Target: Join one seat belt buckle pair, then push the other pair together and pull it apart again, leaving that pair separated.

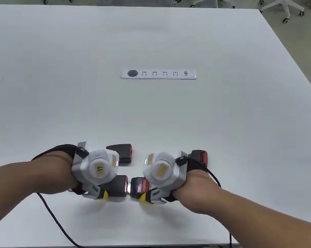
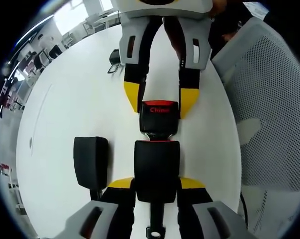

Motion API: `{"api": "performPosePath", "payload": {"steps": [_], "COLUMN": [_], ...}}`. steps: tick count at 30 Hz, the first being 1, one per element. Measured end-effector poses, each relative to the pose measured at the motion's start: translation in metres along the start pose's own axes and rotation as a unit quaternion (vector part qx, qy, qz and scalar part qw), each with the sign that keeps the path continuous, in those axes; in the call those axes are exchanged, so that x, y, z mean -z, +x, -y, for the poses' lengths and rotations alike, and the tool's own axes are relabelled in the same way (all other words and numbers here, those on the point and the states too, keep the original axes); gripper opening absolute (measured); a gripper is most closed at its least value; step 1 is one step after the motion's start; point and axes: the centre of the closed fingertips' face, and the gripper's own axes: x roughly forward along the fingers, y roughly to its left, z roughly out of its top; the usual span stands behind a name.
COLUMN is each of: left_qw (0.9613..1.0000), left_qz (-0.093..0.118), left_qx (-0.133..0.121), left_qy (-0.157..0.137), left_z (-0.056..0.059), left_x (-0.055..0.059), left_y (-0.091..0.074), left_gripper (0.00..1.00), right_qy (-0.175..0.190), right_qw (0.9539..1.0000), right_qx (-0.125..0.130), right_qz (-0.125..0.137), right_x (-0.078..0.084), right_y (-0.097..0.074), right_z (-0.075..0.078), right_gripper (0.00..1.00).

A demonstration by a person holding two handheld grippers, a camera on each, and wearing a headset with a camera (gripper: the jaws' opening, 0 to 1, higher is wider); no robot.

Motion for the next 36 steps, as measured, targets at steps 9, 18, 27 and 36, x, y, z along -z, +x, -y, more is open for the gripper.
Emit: {"api": "performPosePath", "payload": {"steps": [9,18,27,36], "left_qw": [0.9979,0.9945,0.9942,0.9964], "left_qz": [0.048,0.07,0.064,0.055], "left_qx": [-0.035,-0.073,-0.083,-0.063], "left_qy": [-0.024,-0.029,-0.022,-0.007], "left_z": [-0.008,-0.046,-0.079,-0.098], "left_x": [-0.019,-0.027,-0.023,-0.028], "left_y": [-0.032,-0.04,-0.037,-0.016], "left_gripper": [0.32,0.38,0.44,0.45], "right_qy": [0.017,0.008,0.016,0.059], "right_qw": [0.9992,0.9992,0.9975,0.9936], "right_qx": [0.008,0.029,0.069,0.094], "right_qz": [0.034,0.024,0.002,-0.018], "right_x": [-0.016,0.001,0.044,0.098], "right_y": [-0.029,-0.048,-0.078,-0.106], "right_z": [0.002,0.029,0.075,0.109], "right_gripper": [0.37,0.36,0.38,0.39]}}
